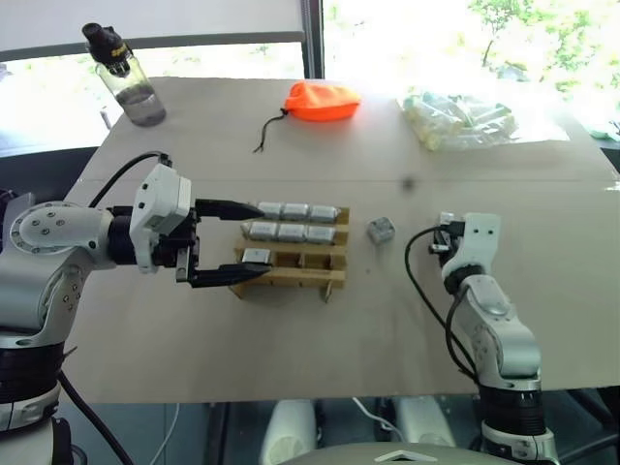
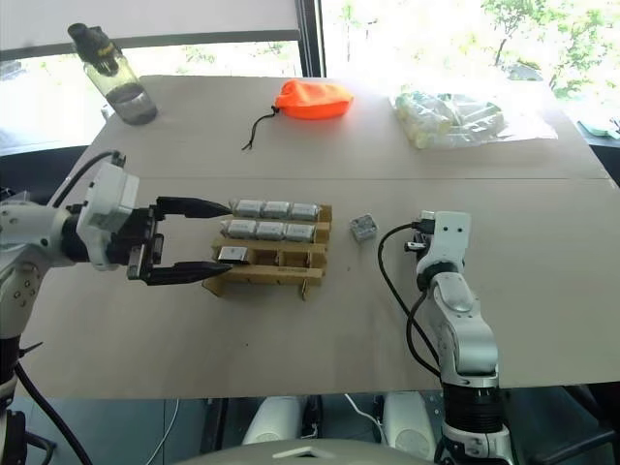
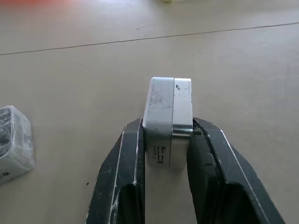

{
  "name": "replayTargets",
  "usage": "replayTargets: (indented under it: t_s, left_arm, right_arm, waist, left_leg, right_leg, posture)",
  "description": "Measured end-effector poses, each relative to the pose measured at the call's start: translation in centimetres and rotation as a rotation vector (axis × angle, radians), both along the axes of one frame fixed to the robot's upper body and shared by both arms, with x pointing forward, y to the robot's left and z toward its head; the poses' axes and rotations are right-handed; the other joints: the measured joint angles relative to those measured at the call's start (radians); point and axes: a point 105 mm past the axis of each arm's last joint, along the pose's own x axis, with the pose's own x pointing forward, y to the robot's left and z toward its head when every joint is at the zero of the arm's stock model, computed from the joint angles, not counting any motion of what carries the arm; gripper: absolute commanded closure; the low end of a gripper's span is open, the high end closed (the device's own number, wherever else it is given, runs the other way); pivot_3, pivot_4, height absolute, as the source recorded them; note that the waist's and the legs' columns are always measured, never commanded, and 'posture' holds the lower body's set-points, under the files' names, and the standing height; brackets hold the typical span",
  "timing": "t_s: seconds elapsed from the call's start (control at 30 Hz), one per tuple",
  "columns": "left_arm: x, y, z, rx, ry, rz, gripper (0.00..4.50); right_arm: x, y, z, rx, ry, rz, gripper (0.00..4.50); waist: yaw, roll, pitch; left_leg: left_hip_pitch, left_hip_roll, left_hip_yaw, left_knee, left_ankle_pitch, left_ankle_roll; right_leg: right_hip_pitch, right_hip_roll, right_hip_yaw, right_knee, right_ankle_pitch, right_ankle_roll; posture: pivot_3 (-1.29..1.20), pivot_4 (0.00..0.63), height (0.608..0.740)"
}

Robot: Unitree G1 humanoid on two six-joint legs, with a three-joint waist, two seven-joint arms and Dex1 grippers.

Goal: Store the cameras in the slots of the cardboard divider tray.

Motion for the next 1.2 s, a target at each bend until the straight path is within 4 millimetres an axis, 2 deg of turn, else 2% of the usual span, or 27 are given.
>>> replayTargets:
  t_s: [0.07, 0.23, 0.3, 0.33, 0.4, 0.53, 0.63, 0.73, 0.83, 0.9, 1.1, 1.2]
  left_arm:
    - [0.0, 0.0, 0.0, 0.000, 0.000, 0.000, 0.00]
    - [-0.1, 0.2, -0.5, 0.004, 0.019, 0.010, 0.00]
    - [-0.2, 0.4, -0.7, 0.004, 0.028, 0.016, 0.00]
    - [-0.2, 0.4, -0.7, 0.003, 0.028, 0.019, 0.00]
    - [-0.4, 0.7, -1.1, 0.006, 0.041, 0.029, 0.00]
    - [-0.4, 1.1, -1.3, 0.009, 0.044, 0.054, 0.00]
    - [-0.4, 1.5, -1.4, 0.013, 0.047, 0.072, 0.00]
    - [-0.7, 2.5, -1.5, 0.015, 0.053, 0.125, 0.00]
    - [-0.9, 3.7, -1.8, 0.003, 0.066, 0.190, 0.00]
    - [-1.7, 5.3, -2.5, -0.001, 0.106, 0.259, 0.00]
    - [-2.9, 7.0, -2.5, 0.003, 0.109, 0.325, 0.00]
    - [-3.2, 7.3, -2.6, 0.007, 0.116, 0.331, 0.00]
  right_arm:
    - [0.0, 0.4, 0.6, -0.043, -0.042, 0.082, 3.82]
    - [-1.3, 3.2, 2.5, -0.112, -0.160, 0.444, 3.82]
    - [-2.7, 5.1, 3.6, -0.173, -0.213, 0.718, 3.82]
    - [-3.1, 5.6, 3.9, -0.180, -0.227, 0.779, 3.82]
    - [-5.4, 7.8, 5.2, -0.199, -0.278, 1.068, 3.82]
    - [-6.7, 9.5, 6.6, -0.223, -0.306, 1.325, 3.82]
    - [-6.1, 10.9, 7.6, -0.229, -0.326, 1.423, 3.82]
    - [-4.8, 14.1, 8.4, -0.217, -0.343, 1.476, 3.82]
    - [-4.4, 16.3, 7.8, -0.224, -0.320, 1.503, 3.82]
    - [-4.2, 17.7, 7.2, -0.192, -0.292, 1.525, 3.82]
    - [-3.7, 19.2, 7.7, -0.185, -0.278, 1.552, 3.82]
    - [-3.0, 19.1, 6.3, -0.205, -0.177, 1.562, 3.82]
  waist:
    - [0.000, 0.000, 0.000]
    - [0.000, 0.000, 0.000]
    - [0.000, 0.000, 0.001]
    - [0.000, 0.000, 0.001]
    - [0.002, 0.000, 0.001]
    - [0.004, -0.001, 0.001]
    - [0.001, -0.001, 0.001]
    - [-0.003, -0.001, 0.001]
    - [0.002, -0.001, 0.001]
    - [0.002, -0.001, 0.001]
    - [0.004, -0.002, 0.000]
    - [0.003, -0.002, 0.001]
  left_leg:
    - [0.000, 0.000, 0.000, -0.001, 0.000, 0.000]
    - [0.000, 0.000, 0.001, -0.002, 0.000, 0.000]
    - [0.001, 0.000, 0.002, -0.001, 0.000, 0.000]
    - [0.001, 0.000, 0.002, -0.001, 0.000, 0.000]
    - [0.001, 0.000, 0.001, -0.002, 0.000, 0.000]
    - [0.001, 0.000, 0.001, 0.000, 0.000, 0.000]
    - [0.001, 0.000, 0.002, 0.000, 0.000, 0.000]
    - [0.001, 0.001, 0.002, -0.001, 0.000, 0.000]
    - [-0.002, 0.001, 0.001, -0.002, 0.000, 0.000]
    - [-0.003, 0.001, 0.002, -0.001, 0.000, 0.000]
    - [-0.004, 0.000, 0.000, 0.000, -0.001, 0.001]
    - [-0.003, 0.000, 0.000, 0.000, -0.001, 0.001]
  right_leg:
    - [0.000, 0.000, 0.000, 0.000, 0.000, 0.000]
    - [-0.001, 0.001, 0.000, -0.001, 0.000, 0.000]
    - [-0.001, 0.001, -0.001, -0.001, 0.000, 0.000]
    - [-0.001, 0.001, -0.001, -0.001, 0.000, 0.000]
    - [-0.001, 0.002, -0.001, -0.001, 0.000, 0.000]
    - [-0.001, 0.001, -0.002, 0.000, 0.000, 0.000]
    - [-0.001, 0.001, -0.002, 0.000, 0.000, 0.000]
    - [-0.002, 0.002, -0.002, 0.001, 0.000, -0.001]
    - [-0.003, 0.001, -0.004, 0.001, 0.000, -0.001]
    - [-0.004, -0.001, -0.004, 0.000, 0.000, 0.000]
    - [-0.003, -0.003, -0.006, -0.001, 0.000, 0.000]
    - [-0.003, -0.003, -0.007, 0.001, 0.000, 0.000]
  posture:
    - [0.00, 0.150, 0.726]
    - [0.00, 0.150, 0.726]
    - [0.00, 0.150, 0.726]
    - [0.00, 0.150, 0.726]
    - [0.00, 0.150, 0.726]
    - [0.00, 0.150, 0.726]
    - [0.00, 0.150, 0.726]
    - [0.00, 0.150, 0.726]
    - [0.00, 0.150, 0.726]
    - [0.00, 0.150, 0.726]
    - [0.00, 0.150, 0.726]
    - [0.00, 0.150, 0.726]
